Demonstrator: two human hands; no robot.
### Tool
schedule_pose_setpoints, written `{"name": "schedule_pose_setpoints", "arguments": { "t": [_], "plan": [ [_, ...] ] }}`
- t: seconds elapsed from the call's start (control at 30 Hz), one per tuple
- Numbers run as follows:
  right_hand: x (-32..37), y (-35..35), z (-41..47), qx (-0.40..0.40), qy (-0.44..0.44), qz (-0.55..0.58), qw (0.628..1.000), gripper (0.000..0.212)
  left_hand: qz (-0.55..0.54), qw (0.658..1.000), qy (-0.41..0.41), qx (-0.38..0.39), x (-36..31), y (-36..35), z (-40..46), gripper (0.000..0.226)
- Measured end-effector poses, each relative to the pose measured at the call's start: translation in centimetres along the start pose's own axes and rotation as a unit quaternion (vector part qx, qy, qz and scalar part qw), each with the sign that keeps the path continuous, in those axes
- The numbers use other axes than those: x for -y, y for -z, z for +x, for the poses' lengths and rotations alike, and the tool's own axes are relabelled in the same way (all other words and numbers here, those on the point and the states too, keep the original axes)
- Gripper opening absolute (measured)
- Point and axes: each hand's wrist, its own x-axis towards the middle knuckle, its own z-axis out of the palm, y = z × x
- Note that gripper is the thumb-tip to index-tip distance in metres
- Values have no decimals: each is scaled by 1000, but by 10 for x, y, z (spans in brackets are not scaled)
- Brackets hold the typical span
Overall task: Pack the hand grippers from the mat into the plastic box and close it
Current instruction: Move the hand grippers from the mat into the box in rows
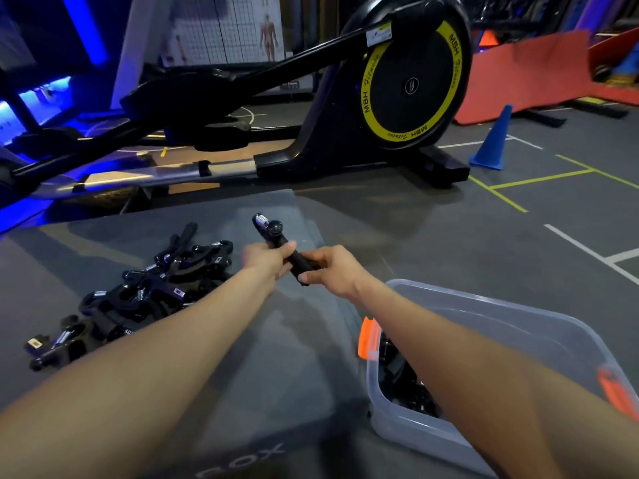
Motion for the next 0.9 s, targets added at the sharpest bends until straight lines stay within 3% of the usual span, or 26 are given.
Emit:
{"name": "schedule_pose_setpoints", "arguments": {
  "t": [0.07, 0.17, 0.4, 0.6, 0.77, 0.9],
  "plan": [
    [-1, 9, -4, 8, -5, 18, 1000, 47, 17, 1000, 1, 26, -5, 0, -3, 34],
    [-12, 27, -2, -55, -33, 50, 997, 52, 36, 997, 11, 70, -5, 1, -2, 35],
    [-35, 54, -20, -86, -73, 120, 986, 44, 59, 976, 30, 208, 8, -24, -17, 35],
    [-48, 83, -50, -114, -77, 137, 981, 38, 46, 959, 41, 277, 21, -60, -28, 36],
    [-62, 107, -76, -203, -110, 130, 964, 33, 63, 961, 14, 269, 44, -101, -47, 35],
    [-80, 132, -105, -253, -163, 108, 948, 26, 193, 952, -28, 234, 69, -121, -59, 33]
  ]
}}
